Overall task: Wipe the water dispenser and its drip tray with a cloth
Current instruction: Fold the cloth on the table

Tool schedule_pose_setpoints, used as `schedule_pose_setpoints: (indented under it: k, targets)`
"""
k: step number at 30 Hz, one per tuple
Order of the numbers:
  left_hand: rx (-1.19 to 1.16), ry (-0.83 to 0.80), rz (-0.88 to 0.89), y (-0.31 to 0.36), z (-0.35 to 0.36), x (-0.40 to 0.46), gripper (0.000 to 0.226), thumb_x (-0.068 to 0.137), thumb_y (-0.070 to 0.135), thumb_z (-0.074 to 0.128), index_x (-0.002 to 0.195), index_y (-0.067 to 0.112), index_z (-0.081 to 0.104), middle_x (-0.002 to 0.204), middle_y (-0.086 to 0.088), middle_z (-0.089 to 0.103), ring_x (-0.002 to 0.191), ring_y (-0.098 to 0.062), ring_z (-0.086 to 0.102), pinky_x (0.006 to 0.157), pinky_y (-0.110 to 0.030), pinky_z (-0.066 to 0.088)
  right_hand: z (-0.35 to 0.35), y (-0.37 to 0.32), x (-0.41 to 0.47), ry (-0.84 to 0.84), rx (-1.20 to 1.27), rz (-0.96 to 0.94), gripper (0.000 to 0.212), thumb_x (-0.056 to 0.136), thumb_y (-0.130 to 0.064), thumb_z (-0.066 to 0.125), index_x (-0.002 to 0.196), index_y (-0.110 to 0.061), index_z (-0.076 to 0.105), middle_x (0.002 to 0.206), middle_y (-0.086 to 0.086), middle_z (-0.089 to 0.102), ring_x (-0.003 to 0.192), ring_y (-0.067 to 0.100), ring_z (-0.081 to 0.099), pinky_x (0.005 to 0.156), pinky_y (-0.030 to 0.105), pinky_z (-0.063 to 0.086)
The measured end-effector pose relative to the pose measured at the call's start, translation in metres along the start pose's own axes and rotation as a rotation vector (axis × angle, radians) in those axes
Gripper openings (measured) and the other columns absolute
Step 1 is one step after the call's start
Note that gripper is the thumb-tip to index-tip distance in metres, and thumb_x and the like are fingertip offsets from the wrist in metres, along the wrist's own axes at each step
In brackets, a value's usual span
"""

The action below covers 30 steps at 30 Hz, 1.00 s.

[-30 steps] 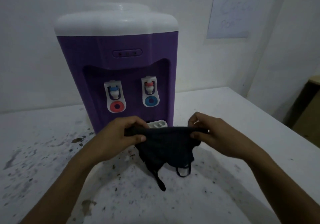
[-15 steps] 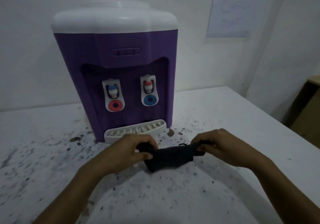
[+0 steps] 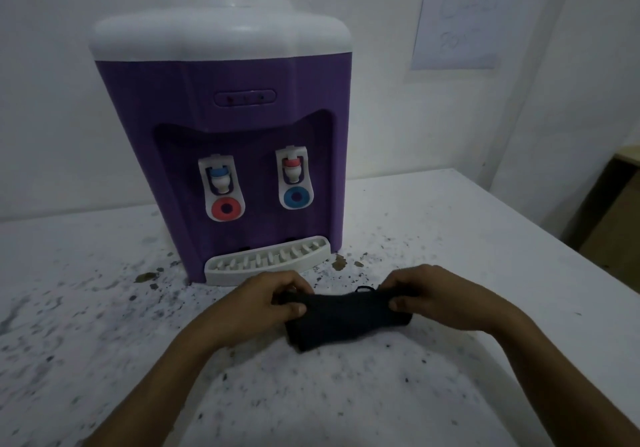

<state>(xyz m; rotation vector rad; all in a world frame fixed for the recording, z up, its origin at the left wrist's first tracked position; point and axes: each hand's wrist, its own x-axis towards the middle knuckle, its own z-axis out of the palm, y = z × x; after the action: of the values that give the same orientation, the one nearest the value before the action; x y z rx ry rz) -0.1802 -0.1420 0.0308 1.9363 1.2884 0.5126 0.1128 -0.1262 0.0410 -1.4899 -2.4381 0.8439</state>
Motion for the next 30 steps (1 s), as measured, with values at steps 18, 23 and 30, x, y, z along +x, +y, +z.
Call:
schedule_pose_setpoints:
  k: [18, 23, 30]
  targets:
    - [0.585, 0.158, 0.223, -0.007, 0.047, 0.002, 0.046, 0.083, 0.052, 0.053, 0.127, 0.041, 0.043, 0.124, 0.026, 0.041, 0.105, 0.008, 0.037, 0.078, -0.003, 0.027, 0.052, -0.001, 0.015, 0.295, -0.411, -0.277, 0.032, 0.086, -0.038, 0.058, 0.116, -0.029, 0.062, 0.11, -0.011, 0.065, 0.1, 0.012, 0.059, 0.082, 0.029, 0.049]
    - [0.559, 0.144, 0.304, -0.004, 0.054, 0.017, 0.045, 0.081, 0.052, 0.05, 0.124, 0.042, 0.045, 0.118, 0.026, 0.046, 0.1, 0.009, 0.039, 0.08, -0.007, 0.031, 0.041, 0.01, 0.004, 0.34, -0.297, -0.195, 0.027, 0.094, -0.026, 0.048, 0.117, -0.03, 0.061, 0.113, -0.01, 0.063, 0.1, 0.01, 0.055, 0.082, 0.023, 0.044]
    - [0.305, 0.139, 0.28, 0.022, 0.077, 0.067, 0.029, 0.08, 0.039, 0.042, 0.103, 0.036, 0.06, 0.092, 0.021, 0.057, 0.082, 0.003, 0.051, 0.07, -0.01, 0.037, 0.008, 0.042, -0.021, 0.27, 0.0, 0.017, 0.016, 0.094, -0.027, 0.052, 0.105, -0.035, 0.06, 0.1, -0.018, 0.064, 0.088, 0.002, 0.058, 0.08, 0.029, 0.05]
